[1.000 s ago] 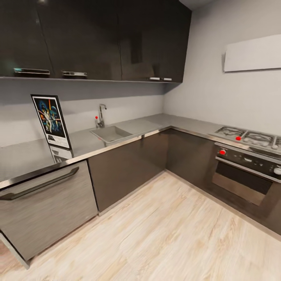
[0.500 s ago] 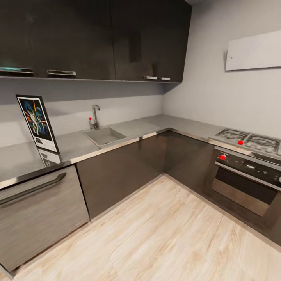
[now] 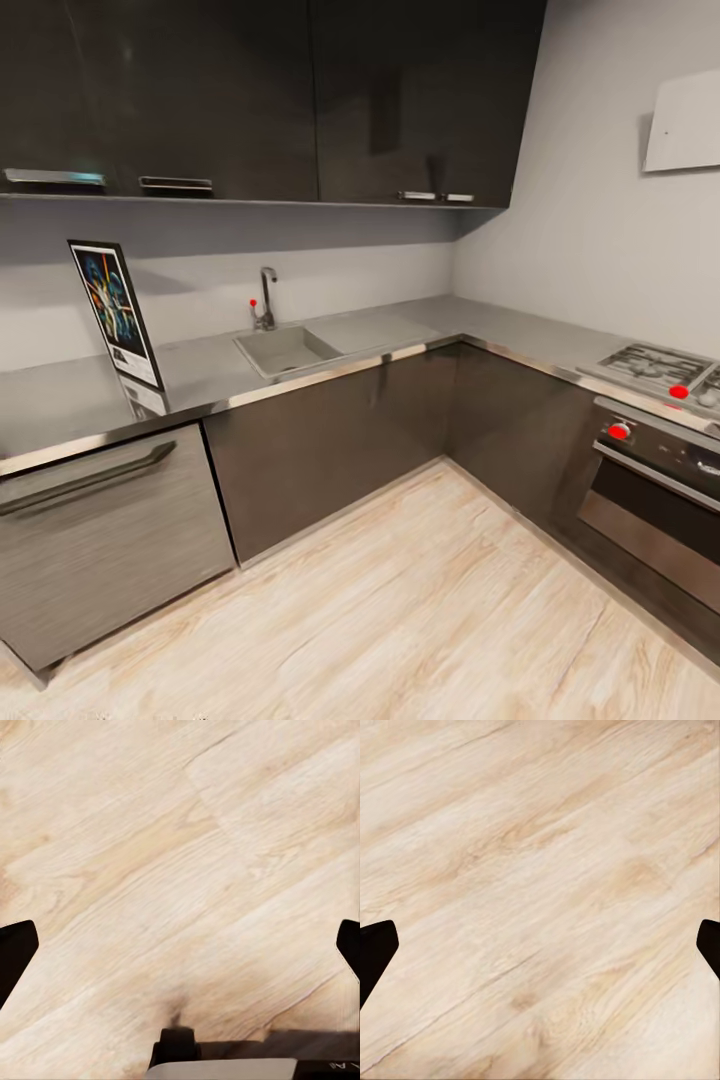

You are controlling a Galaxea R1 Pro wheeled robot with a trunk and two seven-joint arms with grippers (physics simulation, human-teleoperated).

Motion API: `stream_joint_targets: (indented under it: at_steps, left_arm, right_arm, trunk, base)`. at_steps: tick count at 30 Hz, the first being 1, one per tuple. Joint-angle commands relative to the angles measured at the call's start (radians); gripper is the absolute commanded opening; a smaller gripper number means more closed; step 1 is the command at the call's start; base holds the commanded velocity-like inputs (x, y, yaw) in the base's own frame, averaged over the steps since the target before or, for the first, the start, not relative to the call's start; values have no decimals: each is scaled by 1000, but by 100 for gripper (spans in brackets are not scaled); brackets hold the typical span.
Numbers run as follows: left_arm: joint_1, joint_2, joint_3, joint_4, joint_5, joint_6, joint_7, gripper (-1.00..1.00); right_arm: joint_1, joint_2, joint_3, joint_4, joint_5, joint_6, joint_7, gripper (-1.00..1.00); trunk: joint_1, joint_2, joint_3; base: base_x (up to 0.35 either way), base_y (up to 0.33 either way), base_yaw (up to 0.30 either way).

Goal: Pick up the poster from the kitchen countertop and hang it on one of the wall nails in the kitchen.

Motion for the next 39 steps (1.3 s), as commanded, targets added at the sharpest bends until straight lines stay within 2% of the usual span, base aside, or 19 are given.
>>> stream_joint_targets:
  at_steps: [1, 12, 24, 39]
  left_arm:
    - [0, 0, 1, -2, 0, -1, 1, 100]
    - [0, 0, 1, -2, 1, -2, 0, 100]
    - [0, 0, 6, -2, 1, -3, 0, 100]
    - [0, 1, 9, -3, 1, -3, 0, 100]
  right_arm:
    - [-1, 0, 1, 1, 0, -3, -1, 100]
    - [-1, 0, 1, 1, 0, -2, 0, 100]
    - [-1, 0, 2, 2, 1, -3, 4, 100]
    - [-1, 4, 4, 2, 2, -5, -1, 100]
  trunk:
    - [0, 0, -1]
    - [0, 0, -6]
    - [0, 0, -7]
    - [0, 0, -8]
  base:
    - [110, -244, 271]
    - [29, -68, 263]
    - [111, -200, 66]
    - [12, -19, 257]
